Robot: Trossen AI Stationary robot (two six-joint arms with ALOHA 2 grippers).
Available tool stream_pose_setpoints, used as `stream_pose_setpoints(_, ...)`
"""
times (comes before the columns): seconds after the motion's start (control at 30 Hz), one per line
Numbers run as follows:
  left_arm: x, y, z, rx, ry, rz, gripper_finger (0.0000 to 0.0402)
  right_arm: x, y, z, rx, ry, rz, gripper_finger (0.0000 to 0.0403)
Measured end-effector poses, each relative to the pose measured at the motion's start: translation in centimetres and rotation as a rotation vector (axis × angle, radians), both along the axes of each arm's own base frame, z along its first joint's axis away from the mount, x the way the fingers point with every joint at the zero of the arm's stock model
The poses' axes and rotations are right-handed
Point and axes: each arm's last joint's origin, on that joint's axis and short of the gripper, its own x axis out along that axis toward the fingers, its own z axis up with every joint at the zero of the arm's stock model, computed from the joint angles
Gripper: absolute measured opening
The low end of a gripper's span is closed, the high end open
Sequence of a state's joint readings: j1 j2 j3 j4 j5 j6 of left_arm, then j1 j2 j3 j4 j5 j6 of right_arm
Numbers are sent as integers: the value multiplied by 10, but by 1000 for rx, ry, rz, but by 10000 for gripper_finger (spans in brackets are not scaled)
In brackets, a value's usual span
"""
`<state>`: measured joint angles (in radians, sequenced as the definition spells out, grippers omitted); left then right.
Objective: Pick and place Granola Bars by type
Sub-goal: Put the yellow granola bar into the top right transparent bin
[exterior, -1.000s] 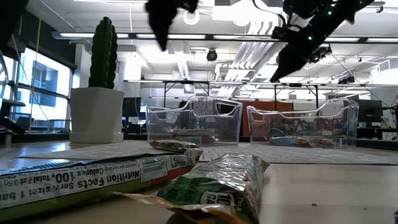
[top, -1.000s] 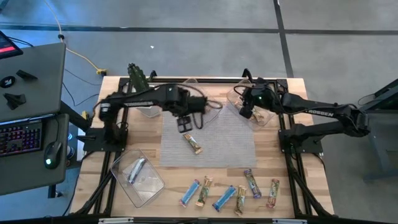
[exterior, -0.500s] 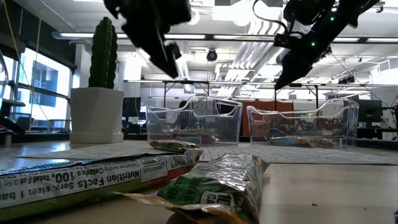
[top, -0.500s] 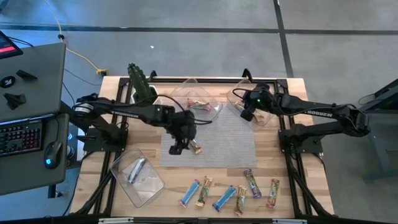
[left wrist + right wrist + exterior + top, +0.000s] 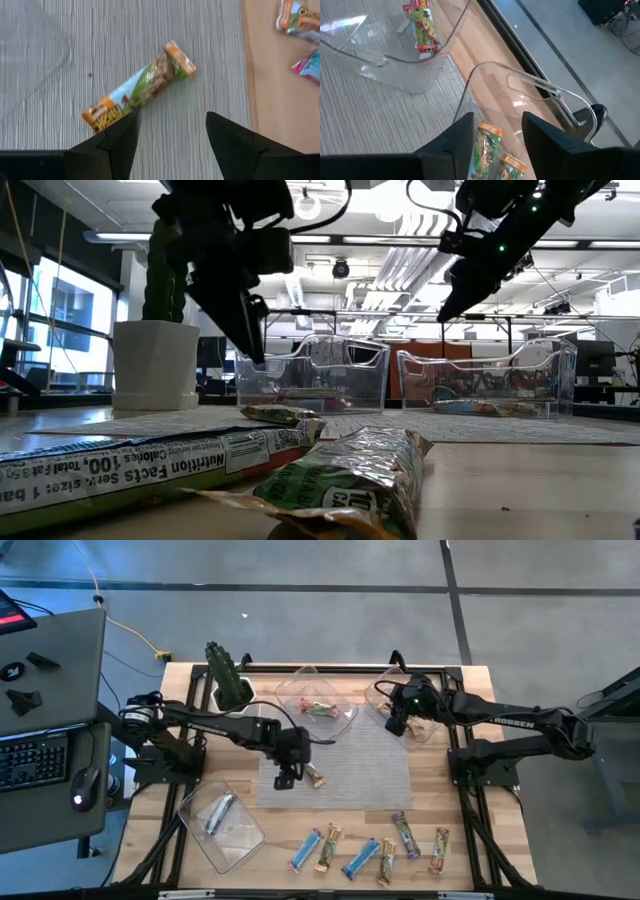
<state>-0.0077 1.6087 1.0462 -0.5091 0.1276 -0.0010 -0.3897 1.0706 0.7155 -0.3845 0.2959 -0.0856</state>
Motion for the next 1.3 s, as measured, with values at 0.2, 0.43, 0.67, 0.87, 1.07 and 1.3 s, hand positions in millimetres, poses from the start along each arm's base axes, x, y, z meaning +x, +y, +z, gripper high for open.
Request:
stream_pose_setpoints(0.2, 6, 2, 1, 80, -66, -6, 225, 1, 1, 0, 29, -18, 12, 151)
stream_pose_setpoints(0.43, 12, 4, 4, 196, -139, -58, 225, 1, 2, 0, 61, -36, 28, 146)
stream_pose_setpoints(0.67, 10, 4, 2, 329, -123, -288, 225, 1, 2, 0, 69, -41, 24, 146)
stream_pose_setpoints(0.87, 20, 1, 1, 232, -212, -271, 225, 1, 2, 0, 68, -41, 24, 142)
stream_pose_setpoints(1.07, 20, 1, -9, 218, -158, -291, 225, 1, 2, 0, 67, -40, 23, 142)
stream_pose_setpoints(1.3, 19, 3, -36, 250, 1, -297, 225, 1, 2, 0, 66, -40, 25, 142)
